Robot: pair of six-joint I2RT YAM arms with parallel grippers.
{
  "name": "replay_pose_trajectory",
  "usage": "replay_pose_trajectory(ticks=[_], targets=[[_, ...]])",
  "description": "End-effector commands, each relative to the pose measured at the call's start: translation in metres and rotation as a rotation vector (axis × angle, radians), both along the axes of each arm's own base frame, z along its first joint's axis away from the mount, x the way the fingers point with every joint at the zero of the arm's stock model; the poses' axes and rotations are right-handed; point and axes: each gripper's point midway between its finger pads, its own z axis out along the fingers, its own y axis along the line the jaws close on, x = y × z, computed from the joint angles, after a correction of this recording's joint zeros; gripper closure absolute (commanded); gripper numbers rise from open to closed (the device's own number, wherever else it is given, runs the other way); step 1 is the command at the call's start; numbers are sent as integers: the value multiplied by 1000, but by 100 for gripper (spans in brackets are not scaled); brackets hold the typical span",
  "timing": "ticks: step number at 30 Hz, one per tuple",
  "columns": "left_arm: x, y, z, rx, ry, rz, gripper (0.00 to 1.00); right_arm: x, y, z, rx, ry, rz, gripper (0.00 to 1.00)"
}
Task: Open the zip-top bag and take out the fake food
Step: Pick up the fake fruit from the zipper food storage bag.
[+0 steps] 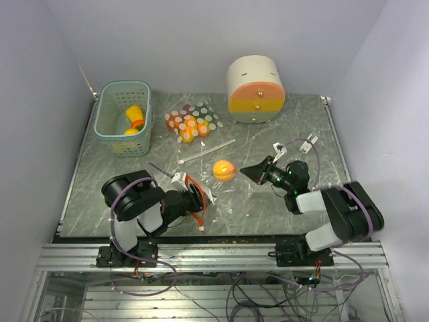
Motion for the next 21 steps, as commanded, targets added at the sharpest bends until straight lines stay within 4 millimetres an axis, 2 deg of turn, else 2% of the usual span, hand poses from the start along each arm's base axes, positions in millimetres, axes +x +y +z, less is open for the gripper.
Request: replay_pose_trajectory(ticks=[1, 4, 5, 8, 11, 15, 18, 21], targets=[[0, 10, 9, -72, -33, 23, 39, -6, -15, 12, -73, -71, -81, 100], [0, 13, 6, -78, -36, 24, 36, -11, -28, 18, -141, -81, -139, 100], [1, 10, 5, -81, -38, 14, 33, -12, -31, 27, -153, -113, -151, 100], [1, -2, 6, -95, -42, -30, 26, -18, -37, 36, -179, -130, -166, 100], [5, -4, 15, -107, -77, -27, 20, -24, -41, 27, -217, -99, -176, 100], [8, -2, 39, -120, -166, -19, 4, -26, -50, 9, -261, -58, -211, 100], [7, -3, 45, -127, -190, -37, 1, -23, -53, 7, -277, -55, -228, 81], [3, -7, 37, -117, -169, -65, 1, -16, -52, 13, -275, -71, -238, 56]])
